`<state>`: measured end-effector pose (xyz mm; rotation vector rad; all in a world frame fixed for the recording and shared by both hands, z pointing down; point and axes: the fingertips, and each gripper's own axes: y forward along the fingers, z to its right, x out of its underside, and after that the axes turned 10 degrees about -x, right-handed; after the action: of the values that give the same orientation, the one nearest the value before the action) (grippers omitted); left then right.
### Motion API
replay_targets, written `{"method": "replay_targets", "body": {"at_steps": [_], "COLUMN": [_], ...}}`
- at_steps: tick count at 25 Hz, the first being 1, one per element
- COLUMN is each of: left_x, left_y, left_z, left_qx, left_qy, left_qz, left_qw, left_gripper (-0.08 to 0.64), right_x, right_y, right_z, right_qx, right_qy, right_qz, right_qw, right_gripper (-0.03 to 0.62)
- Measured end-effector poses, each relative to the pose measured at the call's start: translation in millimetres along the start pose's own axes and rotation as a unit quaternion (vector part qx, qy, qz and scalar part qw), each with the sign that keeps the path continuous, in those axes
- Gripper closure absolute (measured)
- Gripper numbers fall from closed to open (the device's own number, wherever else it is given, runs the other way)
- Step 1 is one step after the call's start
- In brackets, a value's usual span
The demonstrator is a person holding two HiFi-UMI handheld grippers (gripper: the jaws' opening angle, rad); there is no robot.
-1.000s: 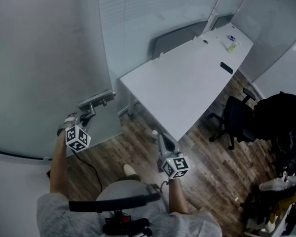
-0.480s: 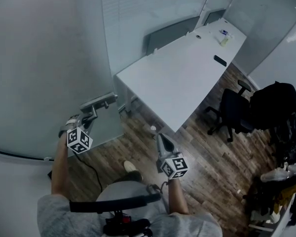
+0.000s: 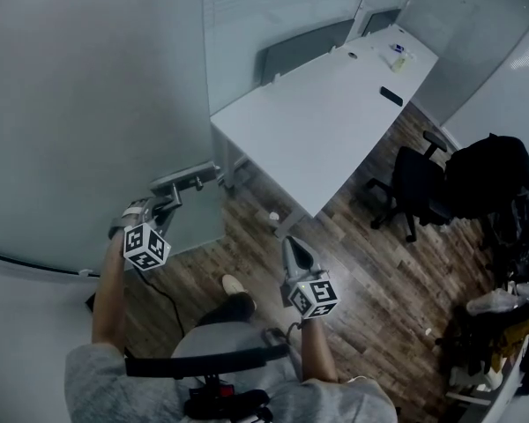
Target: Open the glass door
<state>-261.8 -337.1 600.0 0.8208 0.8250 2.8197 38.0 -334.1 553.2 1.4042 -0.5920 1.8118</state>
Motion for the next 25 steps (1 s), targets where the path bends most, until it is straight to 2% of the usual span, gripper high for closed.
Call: {"method": "replay_targets", "body": {"at_steps": [6,25], "left_x": [-11,-26], "left_y": [-20,-78], "left_z": [20,84], "left_qx": [0.014,0.052], "left_qy": [0.009,0.039], "left_qz": [0.013,0.034], "left_qw": [0.9998,0.9973], "left_gripper": [0.518,0.517], "right_x": [9,24], "right_y": [-29,-108], "right_z": [-11,-51], "right_qx": [0.014,0.018], "right_qy": [0.006,0.007], "right_qz": [0.003,0.015], "right_qw": [1.000,1.000], "right_gripper": [0.591,0.591]}}
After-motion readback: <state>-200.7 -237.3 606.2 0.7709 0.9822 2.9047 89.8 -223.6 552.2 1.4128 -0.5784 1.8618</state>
